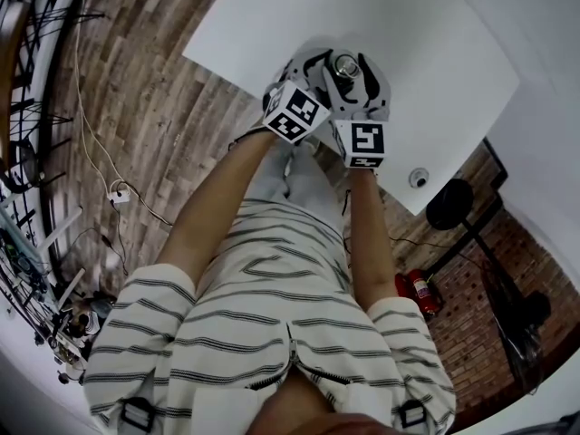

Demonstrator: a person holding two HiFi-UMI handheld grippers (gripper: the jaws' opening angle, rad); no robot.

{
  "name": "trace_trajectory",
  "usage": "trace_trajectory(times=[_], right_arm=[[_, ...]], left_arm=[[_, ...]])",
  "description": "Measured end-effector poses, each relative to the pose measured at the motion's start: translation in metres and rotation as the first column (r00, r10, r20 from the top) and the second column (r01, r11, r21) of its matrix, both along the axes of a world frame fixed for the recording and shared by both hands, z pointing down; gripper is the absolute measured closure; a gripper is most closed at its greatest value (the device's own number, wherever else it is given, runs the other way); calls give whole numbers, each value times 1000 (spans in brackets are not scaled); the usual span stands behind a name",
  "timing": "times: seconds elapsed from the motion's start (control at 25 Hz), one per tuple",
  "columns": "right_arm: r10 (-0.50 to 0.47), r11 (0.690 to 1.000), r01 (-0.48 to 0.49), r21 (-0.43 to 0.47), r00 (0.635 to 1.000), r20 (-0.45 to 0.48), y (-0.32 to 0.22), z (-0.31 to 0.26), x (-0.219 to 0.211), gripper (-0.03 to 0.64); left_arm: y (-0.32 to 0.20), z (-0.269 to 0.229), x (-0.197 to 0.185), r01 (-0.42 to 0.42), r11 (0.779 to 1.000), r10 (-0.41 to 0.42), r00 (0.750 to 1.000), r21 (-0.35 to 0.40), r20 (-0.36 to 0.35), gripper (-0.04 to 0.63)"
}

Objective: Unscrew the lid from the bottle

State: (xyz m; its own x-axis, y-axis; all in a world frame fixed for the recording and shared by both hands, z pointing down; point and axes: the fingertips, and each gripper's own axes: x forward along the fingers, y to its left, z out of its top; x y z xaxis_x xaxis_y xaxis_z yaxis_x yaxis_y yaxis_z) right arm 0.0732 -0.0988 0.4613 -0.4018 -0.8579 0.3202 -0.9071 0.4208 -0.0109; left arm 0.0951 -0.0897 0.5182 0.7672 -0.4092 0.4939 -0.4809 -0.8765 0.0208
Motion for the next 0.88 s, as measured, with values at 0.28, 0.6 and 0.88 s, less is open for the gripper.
trace_trajectory(times=[0.28, 0.6, 0.88], right_arm=[[-61, 998, 61, 0, 998, -22, -1, 3, -2, 353], [-426, 904, 426, 26, 904, -29, 2, 2, -8, 353], [-647, 762, 645, -53, 762, -29, 8, 3, -12, 350]], left_arm=[[-1, 3, -1, 0, 1000, 0, 1000, -3, 1, 273], [-3, 3, -1, -5, 1000, 5, 1000, 1, 0, 273], [-2, 1, -2, -9, 1000, 9, 1000, 6, 0, 273]])
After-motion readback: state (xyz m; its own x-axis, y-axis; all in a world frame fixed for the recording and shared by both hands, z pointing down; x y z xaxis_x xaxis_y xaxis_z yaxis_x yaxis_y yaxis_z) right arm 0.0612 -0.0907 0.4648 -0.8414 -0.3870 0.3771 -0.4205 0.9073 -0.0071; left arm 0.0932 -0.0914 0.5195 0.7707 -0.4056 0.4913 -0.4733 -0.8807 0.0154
